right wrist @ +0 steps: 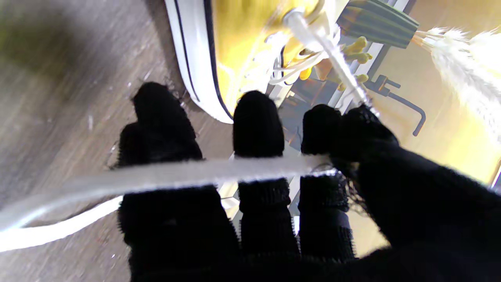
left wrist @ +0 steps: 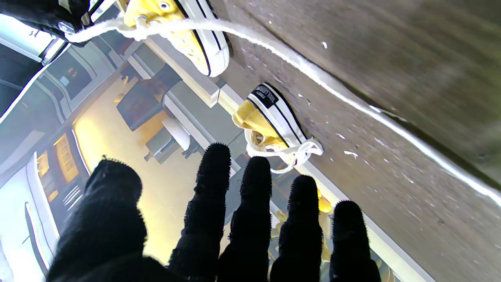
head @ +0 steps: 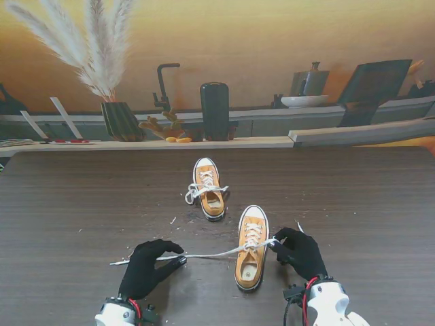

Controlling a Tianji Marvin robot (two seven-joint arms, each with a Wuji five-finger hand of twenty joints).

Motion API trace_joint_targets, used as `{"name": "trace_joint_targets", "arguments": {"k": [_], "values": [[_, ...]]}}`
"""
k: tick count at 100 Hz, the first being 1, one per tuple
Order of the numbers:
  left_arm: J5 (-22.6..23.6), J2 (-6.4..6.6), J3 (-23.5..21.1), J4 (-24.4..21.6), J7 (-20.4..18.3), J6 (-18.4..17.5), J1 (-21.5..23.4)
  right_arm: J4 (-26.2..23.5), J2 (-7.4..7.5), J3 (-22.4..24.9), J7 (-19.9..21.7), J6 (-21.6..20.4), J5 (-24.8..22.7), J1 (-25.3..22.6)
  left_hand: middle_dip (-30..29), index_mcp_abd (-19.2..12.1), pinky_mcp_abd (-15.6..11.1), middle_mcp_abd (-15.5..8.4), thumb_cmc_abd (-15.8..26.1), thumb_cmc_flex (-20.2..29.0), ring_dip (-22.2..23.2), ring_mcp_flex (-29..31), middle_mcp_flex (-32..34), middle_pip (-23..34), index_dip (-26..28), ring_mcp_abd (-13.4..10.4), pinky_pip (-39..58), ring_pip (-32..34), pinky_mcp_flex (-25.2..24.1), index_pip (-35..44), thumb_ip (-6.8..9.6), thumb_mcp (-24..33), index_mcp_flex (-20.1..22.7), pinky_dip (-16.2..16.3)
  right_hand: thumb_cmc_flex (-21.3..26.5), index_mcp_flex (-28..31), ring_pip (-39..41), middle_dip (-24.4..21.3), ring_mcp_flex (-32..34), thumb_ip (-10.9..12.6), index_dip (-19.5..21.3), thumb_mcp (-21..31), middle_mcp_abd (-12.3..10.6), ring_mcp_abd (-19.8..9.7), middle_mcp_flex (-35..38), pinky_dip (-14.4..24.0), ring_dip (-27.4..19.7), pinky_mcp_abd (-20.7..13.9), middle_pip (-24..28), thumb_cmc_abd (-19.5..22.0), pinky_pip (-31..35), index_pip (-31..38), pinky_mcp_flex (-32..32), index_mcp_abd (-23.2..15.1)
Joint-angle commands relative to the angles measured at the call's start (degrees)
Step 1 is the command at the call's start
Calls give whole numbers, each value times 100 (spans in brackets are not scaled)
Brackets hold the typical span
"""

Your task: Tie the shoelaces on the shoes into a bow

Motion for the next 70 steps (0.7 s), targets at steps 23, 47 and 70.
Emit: {"name": "trace_joint_targets", "arguments": {"k": [23, 47, 70], "values": [[45, 1, 476, -3, -188, 147, -363, -267, 85, 37, 356, 58, -72, -73, -211, -148, -88, -167, -94, 41, -199, -478, -742, -299, -575, -95, -571, -230, -279, -1096, 45, 57, -1032, -220, 110, -46, 5150, 815, 547, 187, 54, -321, -401, -2612, 115, 3258, 3901, -275, 1012, 290, 4455, 221, 3065, -307], [1088, 206, 901, -608, -560, 1626, -502, -374, 122, 76, 501, 87, -100, -149, -86, -5, -162, -284, -1035, 342, -64, -757, -1311, -337, -798, -275, -637, -325, -268, -1692, 249, 156, -1333, 262, 36, 47, 6045, 994, 631, 179, -34, -339, -414, -4144, 117, 3734, 4694, -1395, 1018, 272, 5777, 142, 3274, -379], [2190, 460, 1451, -1372, -1701, 3092, -767, -371, 148, 90, 636, 83, -56, -151, 497, 99, -361, -239, -1566, 580, 316, -1001, -1620, -77, -698, -387, -209, -55, -320, -1791, 361, 573, -1202, 740, 27, 85, 5977, 985, 621, 186, -33, -371, -378, -4089, 51, 3695, 4694, -1395, 898, 282, 5757, 95, 3260, -428]]}}
